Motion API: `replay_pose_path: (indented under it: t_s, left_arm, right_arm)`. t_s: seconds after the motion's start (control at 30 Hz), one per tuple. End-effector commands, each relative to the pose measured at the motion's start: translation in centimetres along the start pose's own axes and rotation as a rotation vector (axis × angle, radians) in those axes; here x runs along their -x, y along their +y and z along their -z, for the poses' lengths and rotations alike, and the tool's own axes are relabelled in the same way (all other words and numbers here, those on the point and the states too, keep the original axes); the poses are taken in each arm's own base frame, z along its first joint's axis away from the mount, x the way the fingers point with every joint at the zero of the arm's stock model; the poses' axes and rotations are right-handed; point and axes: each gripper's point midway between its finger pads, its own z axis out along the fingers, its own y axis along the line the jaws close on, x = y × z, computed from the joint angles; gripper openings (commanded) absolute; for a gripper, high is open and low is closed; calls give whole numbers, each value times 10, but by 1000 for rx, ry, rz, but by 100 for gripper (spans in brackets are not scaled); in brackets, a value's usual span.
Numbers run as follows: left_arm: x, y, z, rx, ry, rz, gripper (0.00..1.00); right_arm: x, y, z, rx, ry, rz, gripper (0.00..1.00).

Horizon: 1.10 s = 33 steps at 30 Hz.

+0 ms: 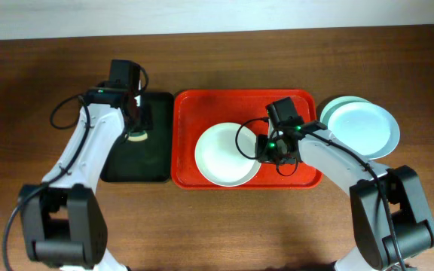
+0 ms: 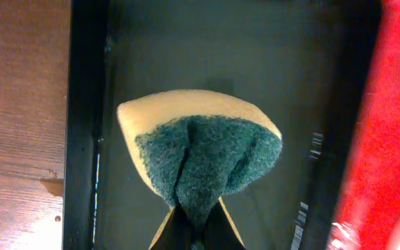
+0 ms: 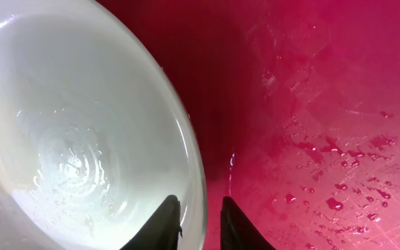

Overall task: Clean dirty plates on tray and stack at the side
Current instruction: 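Return the sponge with the left gripper onto the black tray, then lift the white plate with the right gripper and tilt it up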

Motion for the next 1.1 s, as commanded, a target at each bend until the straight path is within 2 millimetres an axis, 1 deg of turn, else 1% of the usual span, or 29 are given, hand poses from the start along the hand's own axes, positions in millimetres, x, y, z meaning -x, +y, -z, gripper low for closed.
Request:
replay_pose_path:
  t_s: [0.0, 0.13, 0.27, 0.3, 0.33, 0.37, 0.4, 0.43, 0.47, 0.53, 0.63, 0.67, 0.7, 0.73, 0.77, 0.83, 0.87, 0.9, 1.0, 1.07]
  left_arm:
    - [-20, 10, -45, 37, 115, -17, 0]
    - [-30, 15, -67, 47, 172, -19, 0]
    - [-30, 15, -71, 48, 175, -18, 1]
    - [-30, 15, -71, 48, 175, -19, 11]
    - [-31, 15, -71, 48, 176, -18, 26]
    - [-31, 15, -71, 49, 179, -19, 48]
    - [-31, 15, -69, 48, 177, -18, 57]
    - [-29, 15, -66, 47, 171, -17, 63]
    - [-27, 15, -63, 47, 166, -16, 64]
    - [-16, 16, -48, 43, 135, -11, 66]
    - [13, 17, -10, 30, 38, 33, 67]
    - [26, 20, 8, 24, -12, 62, 68]
    - [39, 23, 27, 16, -68, 86, 72]
    - [50, 28, 46, 10, -122, 118, 79]
    - [60, 34, 62, 6, -169, 155, 81]
    - [72, 52, 86, 7, -237, 223, 91]
    - [74, 63, 94, 13, -258, 256, 97]
    - [75, 75, 98, 22, -267, 282, 100]
    - [66, 100, 96, 50, -239, 331, 99]
    - [60, 110, 93, 64, -216, 351, 100]
  right_arm:
    - [-2, -1, -1, -10, -1, 0, 24]
    - [-2, -1, -1, -9, -1, 0, 24]
    - [-2, -1, -1, -10, 0, 0, 24]
    - [-2, -1, -1, -10, 0, 0, 25]
    - [-2, -1, -1, -10, 0, 0, 25]
    - [-2, -1, -1, -9, -1, 0, 25]
    - [-2, -1, -1, -10, 0, 0, 24]
    - [-2, -1, -1, -10, 0, 0, 24]
    - [-2, -1, -1, -9, -1, 0, 25]
    - [-2, -1, -1, -10, -1, 0, 25]
    - [-2, -1, -1, -10, -1, 0, 25]
    - [-2, -1, -1, -10, -1, 0, 29]
    - [-2, -1, -1, -10, -1, 0, 29]
    - [-2, -1, -1, -10, 0, 0, 30]
    - [-2, -1, -1, -10, 0, 0, 30]
    - [-2, -1, -1, -10, 1, 0, 34]
    - [-3, -1, -1, -10, 1, 0, 36]
    - [-3, -1, -1, -10, 1, 0, 36]
    - [-3, -2, -2, -14, 0, -1, 38]
    - [-3, -3, -3, -19, 1, -1, 38]
